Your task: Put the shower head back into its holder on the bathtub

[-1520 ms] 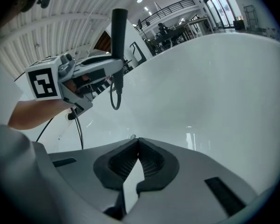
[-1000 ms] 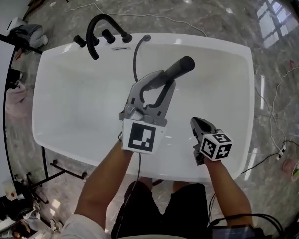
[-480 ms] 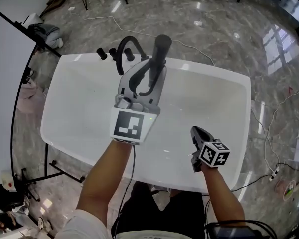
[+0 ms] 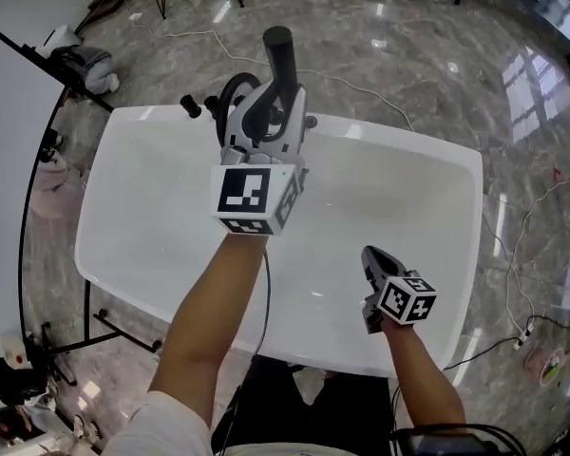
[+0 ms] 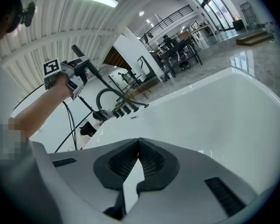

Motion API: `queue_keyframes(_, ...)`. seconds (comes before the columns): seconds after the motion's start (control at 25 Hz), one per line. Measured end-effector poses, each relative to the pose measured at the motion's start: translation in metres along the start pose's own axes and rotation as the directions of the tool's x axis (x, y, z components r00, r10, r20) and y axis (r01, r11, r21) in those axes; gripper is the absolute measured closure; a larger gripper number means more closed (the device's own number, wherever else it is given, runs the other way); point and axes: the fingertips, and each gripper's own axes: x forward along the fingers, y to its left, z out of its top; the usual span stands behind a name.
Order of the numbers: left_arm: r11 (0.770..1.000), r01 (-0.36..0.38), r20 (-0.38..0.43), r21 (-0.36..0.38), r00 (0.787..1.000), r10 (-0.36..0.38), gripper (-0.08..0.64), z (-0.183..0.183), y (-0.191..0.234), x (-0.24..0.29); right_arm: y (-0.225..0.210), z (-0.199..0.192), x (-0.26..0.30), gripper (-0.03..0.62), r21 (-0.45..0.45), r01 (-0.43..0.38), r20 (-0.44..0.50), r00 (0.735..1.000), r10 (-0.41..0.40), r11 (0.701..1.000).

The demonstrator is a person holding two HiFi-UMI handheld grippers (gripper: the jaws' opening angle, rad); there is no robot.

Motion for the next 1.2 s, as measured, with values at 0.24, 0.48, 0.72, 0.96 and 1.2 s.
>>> queue_keyframes(0.24, 0.999, -0.028, -0.008, -0.041, 1.000, 0.028, 0.433, -0.032, 0.008, 0.030, -0.007, 0.029, 0.011, 0.581, -0.089, -0.007, 0.035, 0.999, 0.010, 0.996)
queue_keyframes(0.48, 0.996, -0.039, -0.054, -0.083, 0.998, 0.035, 0.433, -0.080, 0.017, 0.051, 0.003, 0.085, 0.034, 0.580, -0.205, -0.022, 0.096, 0.995, 0.042, 0.978)
queue_keyframes(0.72, 0.991, -0.077, -0.098, -0.107, 0.993, 0.067, 0.433, -0.125, 0.037, 0.074, 0.011, 0.103, 0.046, 0.580, -0.245, -0.050, 0.117, 0.990, 0.080, 0.968)
queue_keyframes(0.96, 0.988, -0.099, -0.172, -0.116, 0.982, 0.078, 0.433, -0.177, 0.049, 0.084, 0.007, 0.105, 0.062, 0.580, -0.252, -0.040, 0.122, 0.990, 0.072, 0.967)
queue_keyframes(1.2, 0.989, -0.095, -0.237, -0.116, 0.969, 0.066, 0.433, -0.230, 0.051, 0.097, -0.001, 0.094, 0.066, 0.581, -0.240, -0.038, 0.110, 0.992, 0.066, 0.970)
